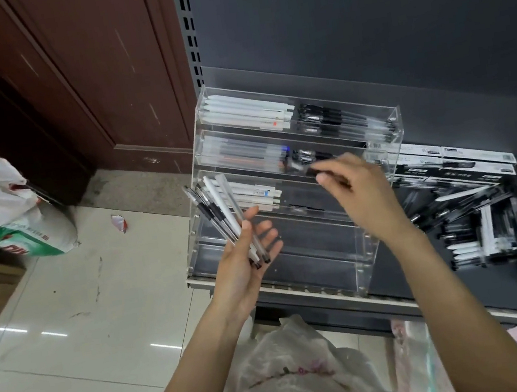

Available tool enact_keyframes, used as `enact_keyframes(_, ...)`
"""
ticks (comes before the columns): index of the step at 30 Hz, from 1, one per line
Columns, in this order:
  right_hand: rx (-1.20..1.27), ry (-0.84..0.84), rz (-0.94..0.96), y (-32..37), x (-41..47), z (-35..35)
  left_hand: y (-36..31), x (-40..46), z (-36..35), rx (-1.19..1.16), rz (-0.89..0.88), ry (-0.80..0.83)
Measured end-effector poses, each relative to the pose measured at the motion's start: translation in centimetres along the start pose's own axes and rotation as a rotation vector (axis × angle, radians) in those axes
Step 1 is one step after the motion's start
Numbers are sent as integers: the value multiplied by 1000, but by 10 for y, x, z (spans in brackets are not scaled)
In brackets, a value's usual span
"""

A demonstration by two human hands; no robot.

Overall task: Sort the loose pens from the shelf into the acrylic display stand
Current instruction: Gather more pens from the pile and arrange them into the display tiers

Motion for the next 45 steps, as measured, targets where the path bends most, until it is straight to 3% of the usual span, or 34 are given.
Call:
enact_keyframes(2, -98, 76, -21, -18, -2, -15, -2, 0, 2, -3, -7, -4)
enact_keyframes(9, -203, 30, 24, -26, -4, -33, -4, 3, 4, -19, -38, -22)
enact_keyframes(17, -175, 163, -60, -31, -2, -40, -11, 1, 10, -41, -45, -33)
enact_keyframes(22, -125, 28, -63, -18, -15, -41, -13, 2, 12, -57, -48, -22)
enact_keyframes(26, 64, -138, 0, 29, -22, -28, -13, 0, 11, -47, -45, -34)
enact_keyframes(31, 167, 60, 69, 87, -25, -50, -12, -3, 4, 35, -34, -19)
enact_keyframes(41, 531, 260, -88, 89, -22, -65, -15, -5, 5, 26, -26, 66)
enact_keyframes(45, 431, 190, -56, 78, -11, -49, -21, -3, 6, 89, -63, 37)
Point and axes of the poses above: each hand's wrist, its own x-axis towards the middle knuckle, its own z-axis out of the back of the hand, y = z × x, the point moved 3 cm from there along x, towards the middle knuckle, and after that the axes turned 10 degrees about -x, right-handed, at the moved point
